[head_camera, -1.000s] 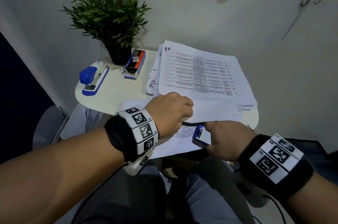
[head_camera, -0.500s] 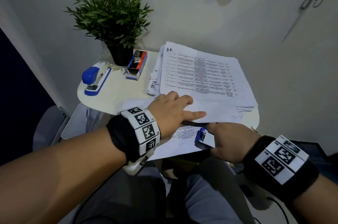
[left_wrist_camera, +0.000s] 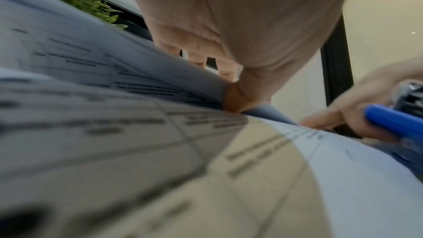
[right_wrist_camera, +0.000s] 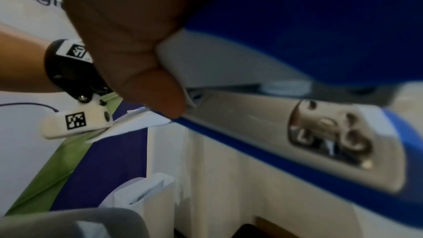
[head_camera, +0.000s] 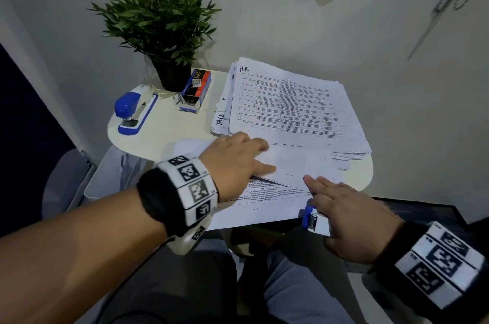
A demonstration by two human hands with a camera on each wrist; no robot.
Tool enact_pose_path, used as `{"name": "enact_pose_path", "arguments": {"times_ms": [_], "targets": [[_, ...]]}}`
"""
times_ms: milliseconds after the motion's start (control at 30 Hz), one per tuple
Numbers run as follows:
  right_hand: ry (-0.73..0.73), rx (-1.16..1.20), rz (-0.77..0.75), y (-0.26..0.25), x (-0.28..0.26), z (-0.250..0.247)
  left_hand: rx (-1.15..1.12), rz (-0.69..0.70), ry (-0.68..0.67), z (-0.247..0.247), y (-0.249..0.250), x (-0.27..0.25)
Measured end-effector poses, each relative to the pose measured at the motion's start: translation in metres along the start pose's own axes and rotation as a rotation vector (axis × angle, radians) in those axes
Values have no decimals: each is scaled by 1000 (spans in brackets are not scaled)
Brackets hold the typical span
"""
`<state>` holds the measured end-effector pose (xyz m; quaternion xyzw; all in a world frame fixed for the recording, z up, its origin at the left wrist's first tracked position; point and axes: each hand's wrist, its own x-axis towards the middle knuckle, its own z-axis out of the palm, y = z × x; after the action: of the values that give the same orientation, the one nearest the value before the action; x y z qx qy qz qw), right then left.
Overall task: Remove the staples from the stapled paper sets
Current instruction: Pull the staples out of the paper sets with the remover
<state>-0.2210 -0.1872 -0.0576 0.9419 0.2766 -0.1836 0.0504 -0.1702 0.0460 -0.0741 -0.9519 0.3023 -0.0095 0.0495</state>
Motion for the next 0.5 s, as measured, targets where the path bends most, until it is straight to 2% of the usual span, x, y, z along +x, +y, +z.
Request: {"name": "enact_pose_path", "arguments": {"times_ms": [233,500], "targets": [[-85,-35,66,-8,7,-12,-265,-293,39,-2,-47,-38],[-92,-11,116,-11,5,-22,-319,-403,68,4,-56,-54]]}}
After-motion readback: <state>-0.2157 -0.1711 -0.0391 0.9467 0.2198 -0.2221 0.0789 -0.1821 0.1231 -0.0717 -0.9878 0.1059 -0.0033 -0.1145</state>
